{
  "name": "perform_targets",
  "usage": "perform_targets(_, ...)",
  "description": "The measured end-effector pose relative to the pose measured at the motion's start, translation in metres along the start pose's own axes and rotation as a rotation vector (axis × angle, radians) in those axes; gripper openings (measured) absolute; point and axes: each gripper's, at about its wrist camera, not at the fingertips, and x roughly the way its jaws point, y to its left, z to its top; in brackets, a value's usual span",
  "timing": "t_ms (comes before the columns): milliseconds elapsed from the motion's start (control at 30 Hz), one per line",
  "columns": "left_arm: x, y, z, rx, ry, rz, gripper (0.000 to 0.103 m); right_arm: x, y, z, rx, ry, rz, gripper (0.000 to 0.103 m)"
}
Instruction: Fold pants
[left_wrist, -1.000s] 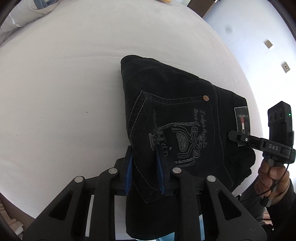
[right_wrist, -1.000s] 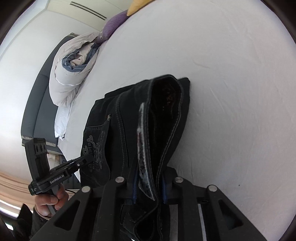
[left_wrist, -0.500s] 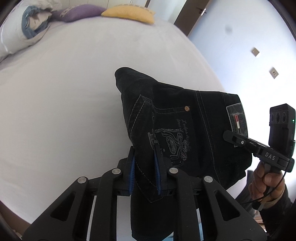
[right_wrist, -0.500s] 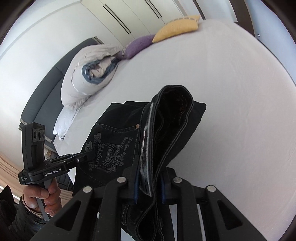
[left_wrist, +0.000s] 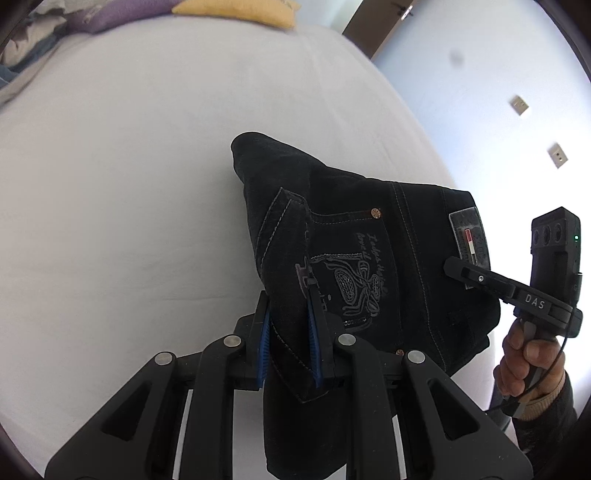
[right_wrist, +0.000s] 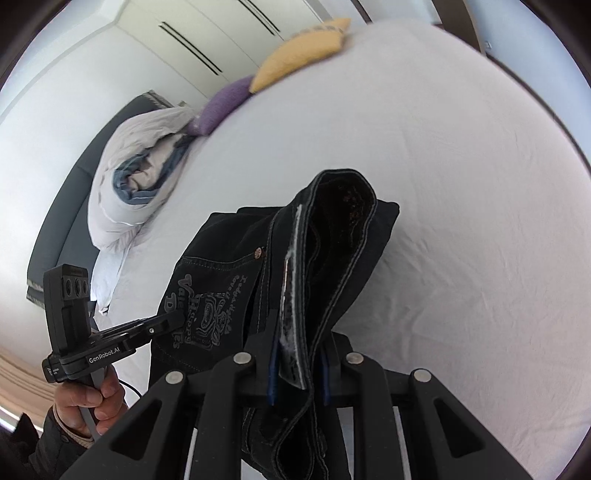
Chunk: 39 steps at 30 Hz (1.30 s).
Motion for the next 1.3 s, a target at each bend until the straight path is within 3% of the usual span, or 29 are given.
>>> perform_targets(100,0.02,0.009,-0.009,-0.02,0.012,0.0,0.021,0.013,-0.035,-0.01,0.083,0.017,0.015,0.032)
perform_targets(200,0.029,0.014,-0.02,-0.067,-0.013,-0.024,0.05,0.016,-0.059,-0.019,0.128,-0.01,0.114,0.035)
perform_targets(233,0.029,0.023,-0.024,-0.099,-0.03,-0.03,0.064,0.016,-0.063,-0.021,0.131,-0.016,0.132,0.035)
perform_targets(333,0.03,0.037,-0.021,-0.144,-0.055,-0.077,0.068,0.012,-0.064,-0.022,0.133,-0.026,0.14,0.044)
perform_targets(433,0.016,0.026,-0.024,-0.105,-0.072,0.01,0.068,-0.007,-0.063,-0.026,0.167,-0.065,0.095,0.06)
perform_targets(500,0.0,0.007,-0.033,-0.034,-0.134,0.095,0.068,-0.029,-0.058,-0.033,0.173,-0.11,0.016,0.065)
perform_targets(600,-0.046,-0.029,-0.034,0.1,-0.345,0.273,0.072,-0.07,-0.04,-0.05,0.121,-0.204,-0.083,0.068)
perform_targets(667,-0.092,-0.048,-0.055,0.151,-0.528,0.369,0.092,-0.1,-0.019,-0.063,0.062,-0.283,-0.181,0.074)
perform_targets(733,-0.135,-0.077,-0.08,0.181,-0.739,0.471,0.103,-0.127,0.005,-0.074,-0.002,-0.373,-0.26,0.082)
perform_targets(833,-0.183,-0.119,-0.119,0.245,-0.99,0.548,0.103,-0.183,0.04,-0.095,-0.095,-0.586,-0.357,0.103)
perform_targets(867,-0.195,-0.13,-0.128,0.255,-1.024,0.554,0.103,-0.201,0.049,-0.102,-0.113,-0.659,-0.373,0.103)
perform_targets(1000,-0.224,-0.158,-0.144,0.277,-0.952,0.483,0.103,-0.261,0.087,-0.111,-0.164,-0.827,-0.411,0.103)
perform_targets(1167,-0.267,-0.177,-0.166,0.355,-0.957,0.511,0.103,-0.322,0.132,-0.128,-0.238,-0.966,-0.453,0.103)
perform_targets(1300,-0.288,-0.177,-0.162,0.283,-0.86,0.427,0.103,-0.345,0.161,-0.144,-0.313,-1.001,-0.477,0.103)
